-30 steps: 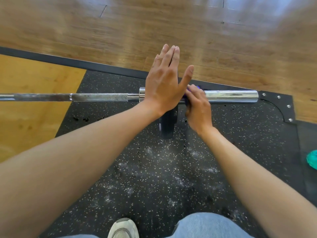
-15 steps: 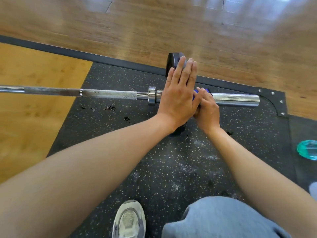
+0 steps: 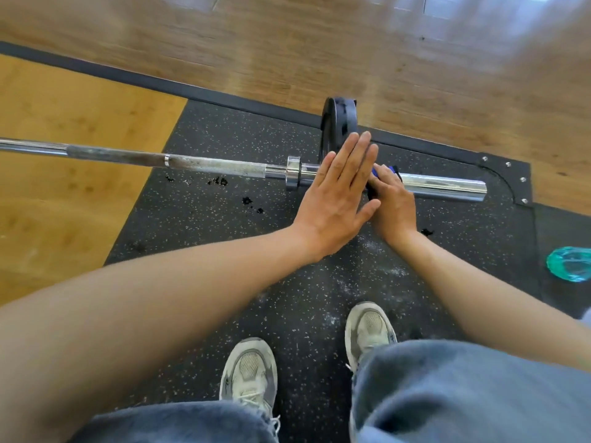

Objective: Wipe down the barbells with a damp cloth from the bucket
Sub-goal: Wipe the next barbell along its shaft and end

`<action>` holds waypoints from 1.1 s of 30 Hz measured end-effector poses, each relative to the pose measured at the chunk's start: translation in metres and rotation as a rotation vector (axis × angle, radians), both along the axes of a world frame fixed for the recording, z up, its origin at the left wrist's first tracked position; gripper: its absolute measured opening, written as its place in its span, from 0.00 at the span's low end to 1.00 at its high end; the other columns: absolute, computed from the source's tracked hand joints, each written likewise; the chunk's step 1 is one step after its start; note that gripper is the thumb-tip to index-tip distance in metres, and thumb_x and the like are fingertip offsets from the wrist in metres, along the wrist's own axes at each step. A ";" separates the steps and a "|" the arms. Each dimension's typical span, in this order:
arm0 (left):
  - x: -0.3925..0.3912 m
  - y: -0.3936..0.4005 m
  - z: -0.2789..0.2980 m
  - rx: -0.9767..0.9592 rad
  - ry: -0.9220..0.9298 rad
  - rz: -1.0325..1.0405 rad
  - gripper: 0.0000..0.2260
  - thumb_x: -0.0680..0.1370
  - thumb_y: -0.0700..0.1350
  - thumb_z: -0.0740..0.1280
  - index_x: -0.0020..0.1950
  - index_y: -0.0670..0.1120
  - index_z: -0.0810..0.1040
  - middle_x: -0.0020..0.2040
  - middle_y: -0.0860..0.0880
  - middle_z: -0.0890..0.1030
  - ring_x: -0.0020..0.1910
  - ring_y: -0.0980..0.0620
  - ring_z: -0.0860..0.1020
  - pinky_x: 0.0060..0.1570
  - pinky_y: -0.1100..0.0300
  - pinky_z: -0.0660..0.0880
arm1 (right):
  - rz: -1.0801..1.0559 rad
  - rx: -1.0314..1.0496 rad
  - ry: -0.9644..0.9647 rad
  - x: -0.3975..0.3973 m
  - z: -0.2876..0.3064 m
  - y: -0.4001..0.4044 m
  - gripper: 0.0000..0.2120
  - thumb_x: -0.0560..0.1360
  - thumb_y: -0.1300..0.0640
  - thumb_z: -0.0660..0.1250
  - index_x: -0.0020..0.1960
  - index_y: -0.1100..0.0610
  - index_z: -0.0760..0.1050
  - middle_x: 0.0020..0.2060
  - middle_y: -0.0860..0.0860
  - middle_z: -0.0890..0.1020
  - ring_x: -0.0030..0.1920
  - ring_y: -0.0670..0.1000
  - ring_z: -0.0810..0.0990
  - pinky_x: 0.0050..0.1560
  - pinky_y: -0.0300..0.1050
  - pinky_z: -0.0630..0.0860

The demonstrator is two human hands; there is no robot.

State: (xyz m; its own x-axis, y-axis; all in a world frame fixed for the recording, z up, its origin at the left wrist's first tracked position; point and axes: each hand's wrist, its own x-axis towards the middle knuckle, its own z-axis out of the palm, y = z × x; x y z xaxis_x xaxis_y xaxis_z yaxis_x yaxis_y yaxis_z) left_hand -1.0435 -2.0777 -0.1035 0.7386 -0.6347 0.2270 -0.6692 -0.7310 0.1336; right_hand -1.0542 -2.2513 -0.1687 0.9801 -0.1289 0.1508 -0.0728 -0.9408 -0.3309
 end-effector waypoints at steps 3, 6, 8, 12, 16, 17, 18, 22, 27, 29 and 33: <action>0.002 0.006 0.010 -0.053 -0.029 -0.010 0.34 0.85 0.59 0.51 0.83 0.39 0.50 0.84 0.42 0.50 0.83 0.45 0.48 0.80 0.47 0.49 | 0.046 0.005 0.002 0.003 0.013 -0.004 0.15 0.79 0.62 0.65 0.65 0.53 0.78 0.58 0.49 0.80 0.56 0.56 0.78 0.53 0.54 0.79; 0.035 0.001 0.035 -0.077 -0.094 -0.008 0.32 0.86 0.57 0.51 0.83 0.37 0.50 0.83 0.40 0.51 0.83 0.44 0.50 0.80 0.45 0.50 | 0.101 0.027 0.022 0.014 0.009 0.003 0.24 0.74 0.70 0.65 0.66 0.55 0.79 0.67 0.51 0.79 0.67 0.59 0.76 0.63 0.52 0.75; 0.067 -0.010 0.051 -0.113 -0.049 0.079 0.32 0.86 0.57 0.49 0.83 0.38 0.48 0.84 0.41 0.50 0.83 0.45 0.48 0.81 0.47 0.49 | 0.155 0.017 0.034 0.026 0.001 0.014 0.28 0.72 0.70 0.67 0.71 0.55 0.76 0.72 0.52 0.75 0.73 0.58 0.71 0.73 0.51 0.69; 0.094 -0.031 0.048 -0.085 0.257 0.275 0.35 0.85 0.64 0.45 0.84 0.42 0.46 0.84 0.46 0.45 0.83 0.49 0.42 0.81 0.51 0.42 | 0.089 -0.009 0.001 0.011 0.000 0.018 0.31 0.72 0.72 0.70 0.74 0.58 0.73 0.72 0.55 0.74 0.73 0.58 0.71 0.73 0.50 0.67; 0.076 -0.035 0.040 -0.036 0.251 0.299 0.37 0.84 0.66 0.44 0.84 0.41 0.48 0.84 0.48 0.45 0.82 0.51 0.40 0.80 0.53 0.40 | -0.045 -0.006 -0.072 -0.007 0.001 -0.008 0.16 0.73 0.71 0.68 0.57 0.56 0.79 0.53 0.51 0.80 0.55 0.58 0.78 0.45 0.48 0.74; 0.070 -0.034 0.039 -0.034 0.228 0.286 0.37 0.84 0.66 0.44 0.84 0.41 0.48 0.84 0.47 0.46 0.82 0.51 0.40 0.80 0.54 0.40 | -0.108 0.020 -0.089 -0.008 0.002 -0.008 0.12 0.74 0.70 0.67 0.51 0.56 0.77 0.49 0.51 0.79 0.52 0.58 0.77 0.43 0.48 0.73; 0.063 -0.032 0.037 -0.046 0.211 0.282 0.37 0.84 0.66 0.45 0.84 0.41 0.49 0.84 0.47 0.47 0.83 0.51 0.40 0.81 0.54 0.41 | -0.144 0.041 -0.093 -0.010 0.001 -0.005 0.11 0.74 0.70 0.66 0.49 0.56 0.77 0.47 0.51 0.79 0.51 0.57 0.77 0.43 0.48 0.74; 0.032 -0.016 0.034 -0.085 0.196 0.202 0.37 0.83 0.66 0.45 0.84 0.41 0.48 0.84 0.46 0.48 0.83 0.50 0.42 0.81 0.54 0.45 | 0.076 0.043 -0.039 -0.018 -0.008 0.026 0.28 0.72 0.72 0.67 0.71 0.60 0.74 0.69 0.55 0.76 0.71 0.61 0.71 0.70 0.55 0.71; 0.005 0.008 0.039 0.035 0.210 0.115 0.38 0.83 0.66 0.44 0.83 0.41 0.40 0.84 0.45 0.41 0.82 0.50 0.38 0.81 0.51 0.42 | 0.074 -0.003 -0.134 -0.047 -0.020 0.020 0.32 0.71 0.73 0.70 0.74 0.59 0.72 0.73 0.56 0.73 0.74 0.60 0.69 0.73 0.56 0.69; 0.003 0.010 0.045 0.004 0.146 0.098 0.36 0.84 0.64 0.45 0.83 0.40 0.42 0.84 0.44 0.43 0.83 0.49 0.40 0.81 0.52 0.42 | -0.098 0.038 -0.186 -0.056 -0.024 0.017 0.28 0.70 0.74 0.71 0.69 0.61 0.77 0.69 0.57 0.77 0.71 0.61 0.73 0.72 0.55 0.71; 0.016 0.006 0.045 -0.065 0.107 0.100 0.35 0.85 0.62 0.45 0.83 0.40 0.47 0.84 0.45 0.48 0.83 0.49 0.44 0.81 0.53 0.46 | -0.106 0.050 -0.195 -0.060 -0.018 0.045 0.30 0.68 0.78 0.69 0.69 0.64 0.76 0.68 0.60 0.77 0.71 0.63 0.73 0.72 0.57 0.70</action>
